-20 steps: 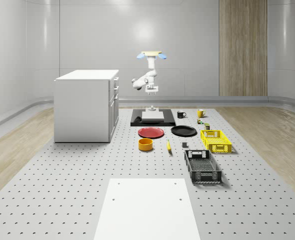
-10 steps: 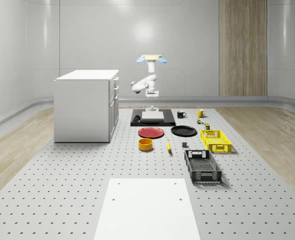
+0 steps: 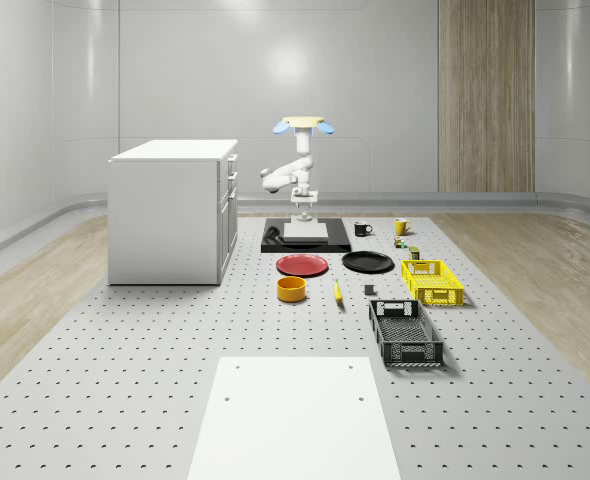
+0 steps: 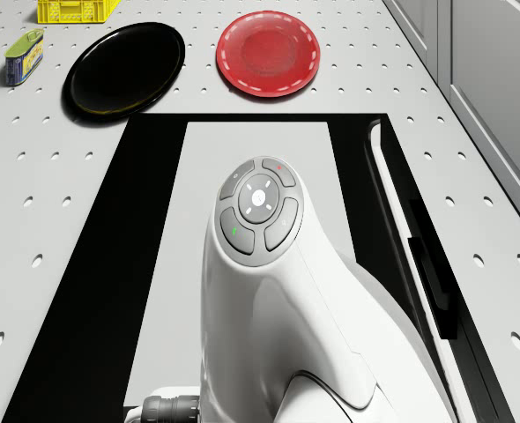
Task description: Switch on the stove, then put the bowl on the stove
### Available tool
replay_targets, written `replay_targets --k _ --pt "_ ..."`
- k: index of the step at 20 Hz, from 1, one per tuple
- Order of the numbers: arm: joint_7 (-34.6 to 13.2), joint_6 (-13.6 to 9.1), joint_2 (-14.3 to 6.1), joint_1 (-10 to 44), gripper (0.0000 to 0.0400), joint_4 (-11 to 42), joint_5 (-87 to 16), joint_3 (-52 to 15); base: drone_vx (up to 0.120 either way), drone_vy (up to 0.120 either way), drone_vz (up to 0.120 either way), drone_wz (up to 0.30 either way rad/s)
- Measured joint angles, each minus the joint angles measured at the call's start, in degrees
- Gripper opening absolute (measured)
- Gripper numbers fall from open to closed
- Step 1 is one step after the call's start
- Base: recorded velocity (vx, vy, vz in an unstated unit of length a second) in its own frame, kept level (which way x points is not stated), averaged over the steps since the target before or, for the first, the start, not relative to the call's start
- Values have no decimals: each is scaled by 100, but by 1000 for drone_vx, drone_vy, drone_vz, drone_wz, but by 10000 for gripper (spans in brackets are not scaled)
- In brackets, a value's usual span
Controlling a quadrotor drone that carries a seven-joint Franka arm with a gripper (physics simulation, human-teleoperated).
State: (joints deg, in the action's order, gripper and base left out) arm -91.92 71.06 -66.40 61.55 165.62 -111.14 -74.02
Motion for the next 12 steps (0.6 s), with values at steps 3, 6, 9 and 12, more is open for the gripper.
replay_targets --k 3,6,9,12 --pt "-28 77 -85 30 400 -6 45 -27 0 0 -120 0" --pt "-55 152 -168 59 400 -12 88 -53 67 0 -120 0" --pt "-80 227 -250 85 400 -18 130 -77 13 0 -40 0" --pt "-103 300 -329 110 400 -23 170 -100 0 0 0 0"
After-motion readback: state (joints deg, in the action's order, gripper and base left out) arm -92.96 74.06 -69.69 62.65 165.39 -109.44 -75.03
